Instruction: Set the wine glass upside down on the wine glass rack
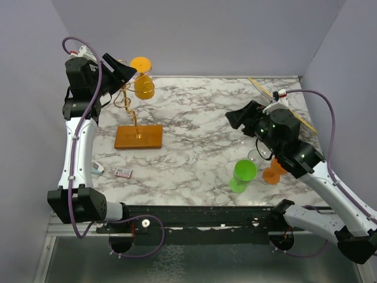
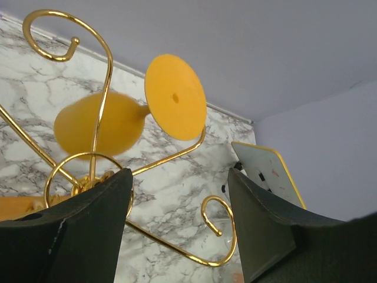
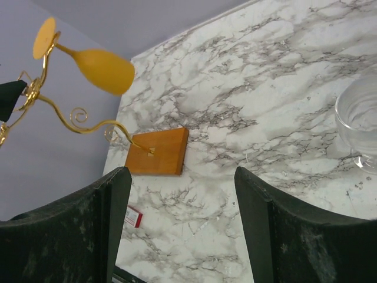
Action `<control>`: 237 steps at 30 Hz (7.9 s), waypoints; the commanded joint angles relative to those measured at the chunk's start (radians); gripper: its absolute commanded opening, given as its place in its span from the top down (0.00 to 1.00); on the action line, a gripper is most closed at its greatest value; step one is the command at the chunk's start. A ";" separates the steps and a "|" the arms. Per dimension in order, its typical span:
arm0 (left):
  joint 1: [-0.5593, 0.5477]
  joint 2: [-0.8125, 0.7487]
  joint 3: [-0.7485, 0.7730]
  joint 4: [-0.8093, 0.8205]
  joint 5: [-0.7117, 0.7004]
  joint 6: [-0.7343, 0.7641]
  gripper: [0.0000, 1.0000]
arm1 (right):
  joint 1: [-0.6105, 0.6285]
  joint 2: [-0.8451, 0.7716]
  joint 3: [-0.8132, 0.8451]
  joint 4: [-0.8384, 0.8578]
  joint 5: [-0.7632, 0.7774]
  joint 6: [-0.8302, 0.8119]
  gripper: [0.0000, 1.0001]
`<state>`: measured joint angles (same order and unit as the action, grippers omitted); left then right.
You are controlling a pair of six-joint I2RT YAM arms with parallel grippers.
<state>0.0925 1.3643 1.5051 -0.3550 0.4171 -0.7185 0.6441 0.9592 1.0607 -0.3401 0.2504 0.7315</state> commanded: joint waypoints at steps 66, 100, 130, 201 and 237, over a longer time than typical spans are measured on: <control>-0.451 -0.378 -0.538 0.293 0.377 0.358 0.14 | -0.090 0.362 0.145 -0.300 0.272 -0.403 0.31; -0.451 -0.365 -0.526 0.287 0.187 0.081 0.13 | -0.156 0.493 0.236 -0.094 -0.068 -0.555 0.99; -0.722 -0.016 -0.248 0.606 -0.329 -0.598 0.01 | -0.156 -0.159 -0.301 0.921 -0.255 -0.213 0.99; -0.827 0.170 0.022 0.722 -0.164 0.628 1.00 | -0.156 -0.095 0.078 0.263 -0.220 0.009 0.17; -0.827 0.096 -0.140 0.760 0.052 0.917 0.99 | -0.156 0.085 0.106 0.381 -0.322 0.428 0.94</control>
<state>-0.7330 1.5227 1.3869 0.3431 0.4278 0.1600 0.4850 1.0618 1.1812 0.0231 -0.1085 1.0962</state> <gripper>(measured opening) 0.036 0.161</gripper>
